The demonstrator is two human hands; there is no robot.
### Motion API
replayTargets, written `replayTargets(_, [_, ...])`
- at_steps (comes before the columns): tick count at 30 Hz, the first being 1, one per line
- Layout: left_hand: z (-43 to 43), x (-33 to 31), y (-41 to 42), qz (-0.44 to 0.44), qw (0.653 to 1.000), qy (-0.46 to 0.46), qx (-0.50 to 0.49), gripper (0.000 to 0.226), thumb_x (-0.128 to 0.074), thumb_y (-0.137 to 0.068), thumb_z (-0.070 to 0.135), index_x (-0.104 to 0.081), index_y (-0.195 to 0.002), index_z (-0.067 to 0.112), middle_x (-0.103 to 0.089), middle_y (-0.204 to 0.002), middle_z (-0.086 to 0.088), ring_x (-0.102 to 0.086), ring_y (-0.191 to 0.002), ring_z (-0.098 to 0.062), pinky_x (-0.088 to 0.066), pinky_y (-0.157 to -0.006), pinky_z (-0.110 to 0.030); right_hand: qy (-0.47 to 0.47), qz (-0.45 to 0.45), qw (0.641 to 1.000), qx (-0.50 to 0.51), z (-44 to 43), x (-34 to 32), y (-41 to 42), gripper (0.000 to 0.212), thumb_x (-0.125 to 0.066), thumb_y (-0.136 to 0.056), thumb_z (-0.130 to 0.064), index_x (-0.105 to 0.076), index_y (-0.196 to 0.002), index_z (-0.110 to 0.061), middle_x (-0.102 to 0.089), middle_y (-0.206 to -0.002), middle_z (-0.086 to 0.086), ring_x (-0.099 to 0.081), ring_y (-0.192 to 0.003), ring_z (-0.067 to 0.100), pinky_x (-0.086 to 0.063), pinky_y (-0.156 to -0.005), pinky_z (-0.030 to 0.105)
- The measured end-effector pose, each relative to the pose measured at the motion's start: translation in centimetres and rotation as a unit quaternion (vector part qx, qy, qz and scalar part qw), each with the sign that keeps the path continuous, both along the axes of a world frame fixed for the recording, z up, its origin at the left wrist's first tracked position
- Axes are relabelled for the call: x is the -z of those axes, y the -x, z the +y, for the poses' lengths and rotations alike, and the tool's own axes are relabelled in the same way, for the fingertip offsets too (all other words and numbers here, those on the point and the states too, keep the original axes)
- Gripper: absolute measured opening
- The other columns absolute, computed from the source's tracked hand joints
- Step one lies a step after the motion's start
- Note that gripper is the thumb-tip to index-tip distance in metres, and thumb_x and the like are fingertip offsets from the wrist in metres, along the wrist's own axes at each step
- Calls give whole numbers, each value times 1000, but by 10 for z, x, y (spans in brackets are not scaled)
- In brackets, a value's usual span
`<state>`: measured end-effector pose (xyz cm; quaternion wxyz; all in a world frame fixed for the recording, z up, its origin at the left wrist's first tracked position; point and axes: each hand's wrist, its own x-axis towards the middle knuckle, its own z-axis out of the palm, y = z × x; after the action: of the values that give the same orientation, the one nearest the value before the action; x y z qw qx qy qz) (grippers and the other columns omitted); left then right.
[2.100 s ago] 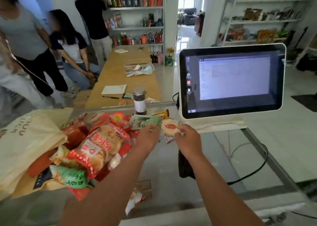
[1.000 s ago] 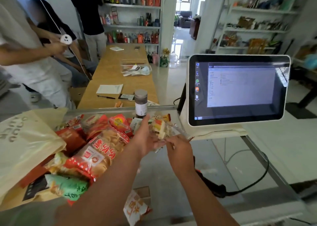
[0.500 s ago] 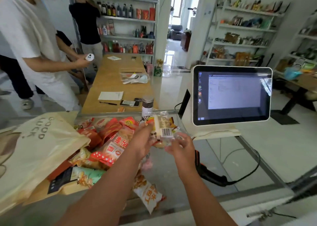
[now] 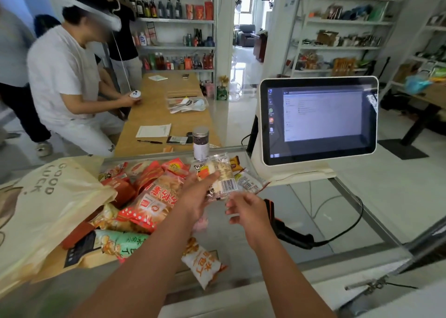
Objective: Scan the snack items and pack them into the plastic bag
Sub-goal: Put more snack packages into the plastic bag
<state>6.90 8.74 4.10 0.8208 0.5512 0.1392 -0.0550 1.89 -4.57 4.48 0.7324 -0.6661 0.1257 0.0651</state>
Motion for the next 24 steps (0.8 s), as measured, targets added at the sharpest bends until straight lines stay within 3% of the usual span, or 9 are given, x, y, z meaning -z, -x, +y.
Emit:
replayTargets(2, [-11, 5, -3, 17, 1000, -3, -7, 108, -93, -43, 49, -47, -136, 21, -65, -125, -7, -60, -114, -29, -47, -99, -50, -20, 22, 1000, -6, -9, 0, -3, 11, -56, -93, -14, -66, -90, -10, -67, -75, 5, -62, -61, 15, -47, -49, 26])
replayTargets(5, [-25, 11, -7, 29, 998, 30, -49, 44, -76, -80, 25, -56, -119, 19, -71, -110, -8, -67, -102, -28, -51, -94, -49, 27, 31, 999, -13, -28, 3, -7, 9, -57, -92, -13, -66, -91, -12, -68, -78, 4, -62, -60, 13, -45, -47, 24])
replayTargets(7, [-33, 19, -14, 40, 995, 53, -69, 30, -69, -87, 20, -57, -115, 20, -71, -109, -9, -69, -98, -28, -53, -91, -49, 125, -9, 992, 26, -45, 13, -8, 9, -57, -89, -11, -64, -89, -17, -68, -85, 1, -63, -68, 14, -46, -54, 24])
replayTargets(11, [-58, 39, -17, 35, 997, 27, -69, 33, -68, -89, 22, -55, -119, 21, -71, -109, -7, -70, -89, -22, -57, -85, -43, 315, -67, 946, 25, -74, 32, -2, 42, -59, -81, -1, -53, -115, -24, -52, -111, 2, -51, -108, 23, -47, -88, 35])
replayTargets(13, [-71, 48, -15, 33, 997, 19, -72, 40, -69, -88, 25, -52, -124, 21, -69, -112, -5, -68, -95, -22, -55, -88, -43, 408, -36, 912, -19, -85, 40, 1, 67, -64, -78, -2, -38, -137, -21, -42, -128, 6, -40, -123, 25, -40, -100, 39])
replayTargets(15, [-81, 57, -13, 36, 996, 23, -83, 42, -69, -88, 26, -50, -126, 21, -68, -113, -3, -67, -99, -22, -55, -89, -41, 480, 4, 874, -76, -93, 52, 4, 79, -66, -78, -9, -26, -145, -18, -37, -137, 8, -37, -128, 27, -37, -103, 39])
replayTargets(17, [-89, 67, -11, 39, 994, 40, -96, 38, -68, -89, 25, -50, -122, 23, -67, -117, -5, -67, -103, -24, -55, -89, -42, 531, 7, 840, -114, -97, 66, 9, 75, -67, -76, -15, -32, -142, -14, -45, -132, 11, -46, -121, 29, -39, -99, 36])
replayTargets(21, [-98, 81, -4, 44, 991, 68, -109, 37, -66, -91, 22, -50, -124, 22, -67, -119, -5, -67, -104, -24, -57, -82, -37, 591, -54, 802, -70, -101, 90, 11, 60, -73, -67, -6, -55, -124, -10, -62, -102, 17, -60, -94, 38, -43, -86, 43])
replayTargets(24, [-99, 88, -2, 45, 988, 75, -127, 40, -65, -91, 21, -50, -129, 19, -67, -119, -6, -67, -104, -25, -57, -76, -34, 607, -36, 789, -84, -102, 86, 5, 51, -61, -80, -5, -49, -129, -14, -59, -112, 13, -56, -105, 33, -40, -97, 45])
